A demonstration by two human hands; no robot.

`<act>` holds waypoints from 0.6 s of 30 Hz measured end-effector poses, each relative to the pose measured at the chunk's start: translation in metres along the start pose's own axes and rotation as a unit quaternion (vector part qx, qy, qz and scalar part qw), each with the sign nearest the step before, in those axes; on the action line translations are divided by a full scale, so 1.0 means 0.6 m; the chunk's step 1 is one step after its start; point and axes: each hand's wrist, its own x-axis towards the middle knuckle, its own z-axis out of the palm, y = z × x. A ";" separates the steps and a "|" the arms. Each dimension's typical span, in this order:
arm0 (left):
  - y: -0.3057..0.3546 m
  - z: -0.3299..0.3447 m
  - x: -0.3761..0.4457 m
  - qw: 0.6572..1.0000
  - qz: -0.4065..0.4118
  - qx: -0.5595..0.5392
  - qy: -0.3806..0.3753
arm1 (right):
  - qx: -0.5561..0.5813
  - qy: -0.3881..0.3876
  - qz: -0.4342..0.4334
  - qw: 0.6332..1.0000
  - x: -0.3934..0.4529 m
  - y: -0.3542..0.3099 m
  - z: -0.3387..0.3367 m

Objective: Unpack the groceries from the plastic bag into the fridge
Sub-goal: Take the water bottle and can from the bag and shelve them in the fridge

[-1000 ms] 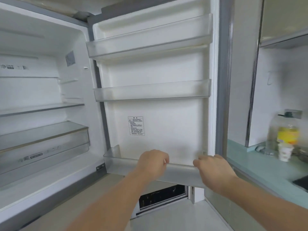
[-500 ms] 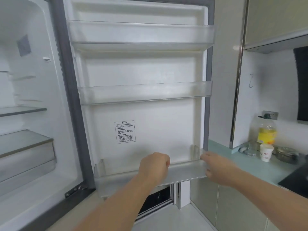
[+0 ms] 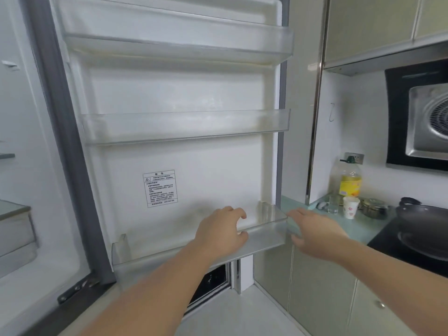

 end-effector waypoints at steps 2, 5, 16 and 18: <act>0.022 0.018 0.016 0.998 0.067 0.015 0.001 | -0.021 0.001 0.028 0.999 -0.023 0.024 -0.005; 0.079 0.063 0.035 0.988 0.154 0.024 0.005 | -0.044 -0.014 0.080 0.996 -0.072 0.072 -0.002; 0.399 0.177 0.000 0.952 0.273 -0.082 -0.116 | -0.087 -0.016 0.303 0.949 -0.407 0.235 -0.050; 0.464 0.184 -0.039 0.939 0.306 -0.088 -0.131 | -0.088 -0.009 0.345 0.935 -0.488 0.246 -0.064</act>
